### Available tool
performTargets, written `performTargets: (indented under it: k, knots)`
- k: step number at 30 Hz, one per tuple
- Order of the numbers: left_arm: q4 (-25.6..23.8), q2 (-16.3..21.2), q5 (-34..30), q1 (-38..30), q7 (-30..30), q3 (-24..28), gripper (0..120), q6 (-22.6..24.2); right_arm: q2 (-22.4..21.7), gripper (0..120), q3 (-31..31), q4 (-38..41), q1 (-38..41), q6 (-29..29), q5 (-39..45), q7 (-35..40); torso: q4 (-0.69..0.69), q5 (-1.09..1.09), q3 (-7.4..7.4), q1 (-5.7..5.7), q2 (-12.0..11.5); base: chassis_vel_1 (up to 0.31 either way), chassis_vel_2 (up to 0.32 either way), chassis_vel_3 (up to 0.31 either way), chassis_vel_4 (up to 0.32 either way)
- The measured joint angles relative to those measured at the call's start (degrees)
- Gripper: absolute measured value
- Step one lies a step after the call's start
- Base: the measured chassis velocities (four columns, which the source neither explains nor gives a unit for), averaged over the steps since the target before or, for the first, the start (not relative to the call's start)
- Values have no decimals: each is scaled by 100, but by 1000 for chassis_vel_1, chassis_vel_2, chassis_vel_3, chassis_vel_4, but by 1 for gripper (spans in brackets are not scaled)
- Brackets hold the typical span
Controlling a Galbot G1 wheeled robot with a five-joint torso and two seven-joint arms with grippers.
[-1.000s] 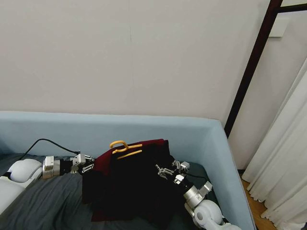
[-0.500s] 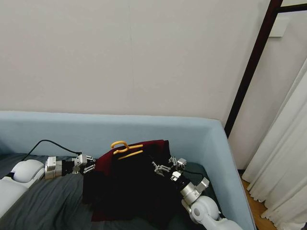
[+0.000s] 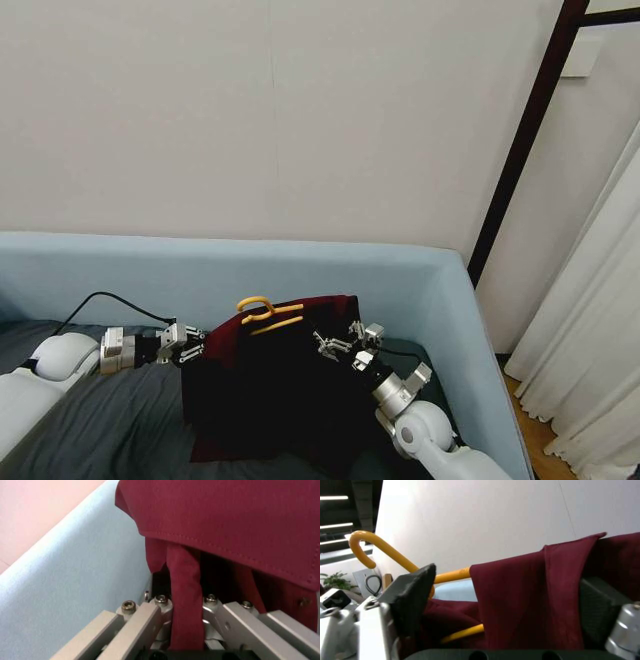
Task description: Pick up the clothes from the sofa and hang them on the clothes hanger.
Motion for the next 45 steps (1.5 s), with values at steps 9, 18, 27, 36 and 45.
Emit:
performTargets:
  k: [9, 18, 27, 36, 45]
  knots:
    - [48, -13, 35, 8, 0, -19, 1, -35, -130, 55, 156, 47, 2, -31, -171, -15, 0, 0, 0, 0, 0, 0, 0, 0, 0]
    - [93, -54, 53, -34, -1, -19, 1, -49, -391, 19, 182, 270, 18, -356, -379, -91, 0, 0, 0, 0, 0, 0, 0, 0, 0]
    - [135, -73, 69, -47, -1, 3, 1, -72, -876, 0, -151, 350, 373, -483, -410, -121, 0, 0, 0, 0, 0, 0, 0, 0, 0]
    - [143, -162, 122, -101, -1, 107, 1, -74, -1551, 0, -675, 407, 1237, -530, -378, -321, 0, 0, 0, 0, 0, 0, 0, 0, 0]
    - [114, -355, 160, -142, -133, 212, 1, -7, -1661, 0, -535, 578, 1713, -599, -403, -969, 0, -1, 0, 0, 0, 0, 0, 0, 0]
